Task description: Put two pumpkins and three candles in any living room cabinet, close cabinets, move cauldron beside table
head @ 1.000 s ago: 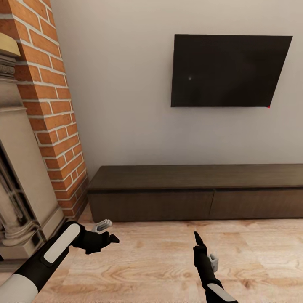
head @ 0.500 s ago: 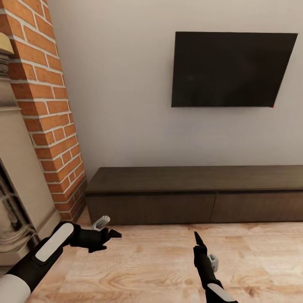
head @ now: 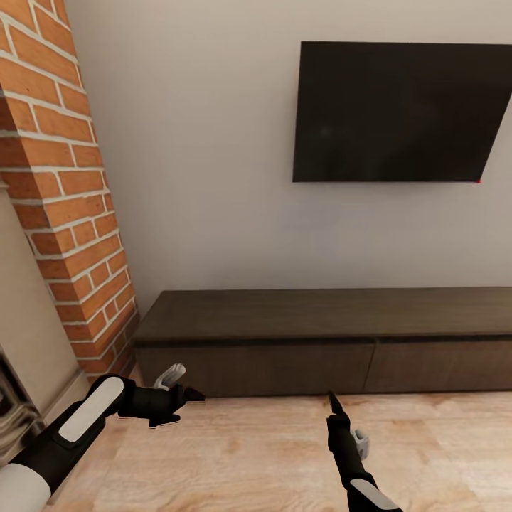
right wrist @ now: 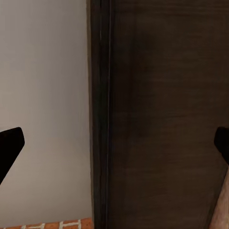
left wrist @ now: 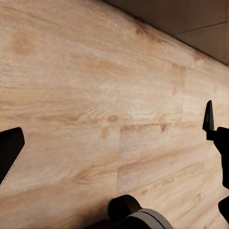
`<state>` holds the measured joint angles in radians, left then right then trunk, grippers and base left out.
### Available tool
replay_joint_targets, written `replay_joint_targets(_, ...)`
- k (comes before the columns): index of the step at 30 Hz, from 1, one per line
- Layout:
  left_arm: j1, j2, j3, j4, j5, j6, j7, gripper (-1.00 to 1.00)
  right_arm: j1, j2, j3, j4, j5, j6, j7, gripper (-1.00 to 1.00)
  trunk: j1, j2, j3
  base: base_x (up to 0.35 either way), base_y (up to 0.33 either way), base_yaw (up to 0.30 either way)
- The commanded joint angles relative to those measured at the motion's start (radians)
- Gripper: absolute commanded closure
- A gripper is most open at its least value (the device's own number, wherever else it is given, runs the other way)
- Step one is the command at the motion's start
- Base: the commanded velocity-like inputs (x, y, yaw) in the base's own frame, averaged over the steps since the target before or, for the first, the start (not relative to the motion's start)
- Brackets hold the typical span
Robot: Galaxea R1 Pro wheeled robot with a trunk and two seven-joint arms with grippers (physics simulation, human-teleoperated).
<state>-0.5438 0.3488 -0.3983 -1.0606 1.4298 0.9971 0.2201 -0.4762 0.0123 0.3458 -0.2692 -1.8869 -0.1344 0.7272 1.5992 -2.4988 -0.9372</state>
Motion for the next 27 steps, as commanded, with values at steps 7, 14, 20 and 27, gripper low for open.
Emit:
replay_joint_targets(7, -0.001, 0.001, -0.002, -0.001, 0.011, 0.000, 0.009, -1.00, -0.001, 0.000, 0.009, 0.001, -0.008, -0.007, 0.003, -1.00, 0.000, 0.000, -0.001, 0.326, 0.000, 0.000)
replay_joint_targets(14, -0.001, 0.000, -0.004, -0.001, 0.011, 0.001, 0.009, -1.00, -0.001, 0.000, 0.009, 0.001, -0.007, -0.007, 0.003, -1.00, 0.000, 0.000, -0.001, 0.300, 0.000, 0.000)
replay_joint_targets(20, 0.001, 0.024, -0.038, -0.021, 0.059, 0.006, -0.027, -1.00, -0.001, 0.000, 0.009, 0.001, -0.008, -0.007, 0.003, -1.00, 0.000, 0.000, -0.001, 0.095, 0.000, 0.000)
replay_joint_targets(27, 0.002, 0.069, -0.242, -0.066, 0.270, 0.006, -0.091, -1.00, 0.000, 0.000, 0.009, 0.001, -0.007, -0.007, 0.003, -1.00, 0.000, 0.000, -0.001, 0.005, 0.000, 0.000)
